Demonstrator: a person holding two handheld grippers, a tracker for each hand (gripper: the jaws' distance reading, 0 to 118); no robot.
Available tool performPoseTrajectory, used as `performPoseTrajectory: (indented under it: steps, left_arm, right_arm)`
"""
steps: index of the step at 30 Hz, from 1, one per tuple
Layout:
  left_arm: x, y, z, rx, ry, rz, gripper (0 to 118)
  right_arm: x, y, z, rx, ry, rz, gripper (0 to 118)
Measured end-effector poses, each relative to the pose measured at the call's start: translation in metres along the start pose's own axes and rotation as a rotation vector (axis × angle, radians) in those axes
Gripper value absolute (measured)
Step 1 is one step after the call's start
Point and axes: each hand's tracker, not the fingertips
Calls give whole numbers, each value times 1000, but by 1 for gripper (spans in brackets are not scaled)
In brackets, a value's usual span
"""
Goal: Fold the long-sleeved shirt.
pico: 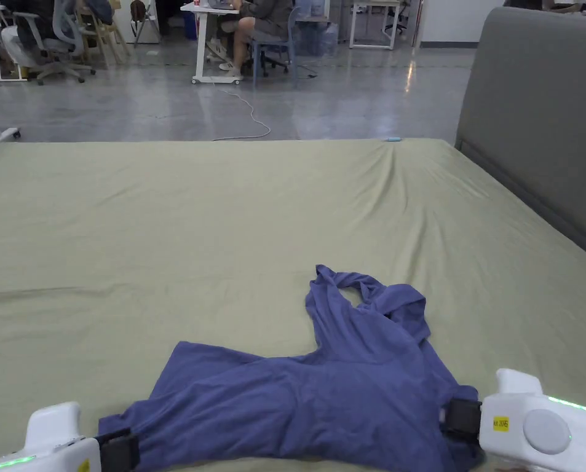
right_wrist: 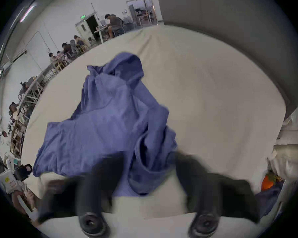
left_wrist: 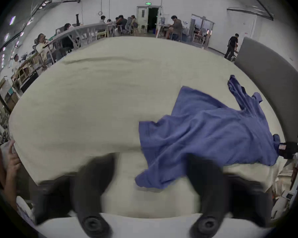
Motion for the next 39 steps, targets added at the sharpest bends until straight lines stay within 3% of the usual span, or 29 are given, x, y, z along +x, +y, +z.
performPoseTrajectory:
  steps: [3, 4, 7, 8, 9, 10, 15, 16, 18, 19, 25, 29, 30, 31, 32, 39]
  left_arm:
    - [-4, 15, 23, 101, -50, 42, 118]
    - [-6, 22, 28, 108, -46, 50, 117]
    - [-8, 42, 37, 125, -58, 82, 102]
    - [-8, 46, 37, 135, -66, 78, 62]
    - [-8, 50, 33, 130, -62, 73, 6]
    - [-7, 52, 31, 144, -37, 68, 0]
    - [-13, 60, 11, 102, -9, 44, 0]
    - [-16, 60, 1, 72, 16, 32, 24]
    - [-21, 60, -23, -14, 7, 22, 96]
    - [-23, 62, -44, -70, -11, 14, 111]
    - [-6, 54, -89, -215, 57, -84, 109]
    - [6, 47, -103, -237, 37, -86, 80]
    - [11, 45, -101, -215, 72, -112, 63]
    - [14, 46, -97, -202, 57, -146, 17]
    - [18, 47, -90, -169, 59, -167, 0]
    - [15, 67, -54, -40, -16, -92, 0]
  right_arm:
    - [-3, 16, 31, 119, 13, 18, 104]
    - [-5, 22, 39, 125, 25, 12, 81]
    - [-11, 34, 52, 143, 74, 24, 44]
    - [-15, 35, 51, 140, 62, 35, 4]
    - [-19, 36, 53, 149, 33, 66, 0]
    - [-22, 35, 51, 145, 50, 72, 0]
    - [-27, 29, 47, 119, 87, 90, 0]
    - [-28, 28, 46, 109, 85, 94, 0]
    - [-26, 26, 39, 94, 84, 93, 0]
    - [-26, 26, 38, 88, 85, 93, 0]
    - [-25, 24, 33, 63, 62, 102, 0]
    - [-26, 24, 29, 49, 52, 115, 0]
    - [-26, 24, 28, 47, 51, 117, 0]
    - [-26, 24, 27, 46, 51, 118, 0]
    - [-26, 24, 27, 44, 49, 118, 0]
    - [-20, 35, 23, 48, 37, 118, 0]
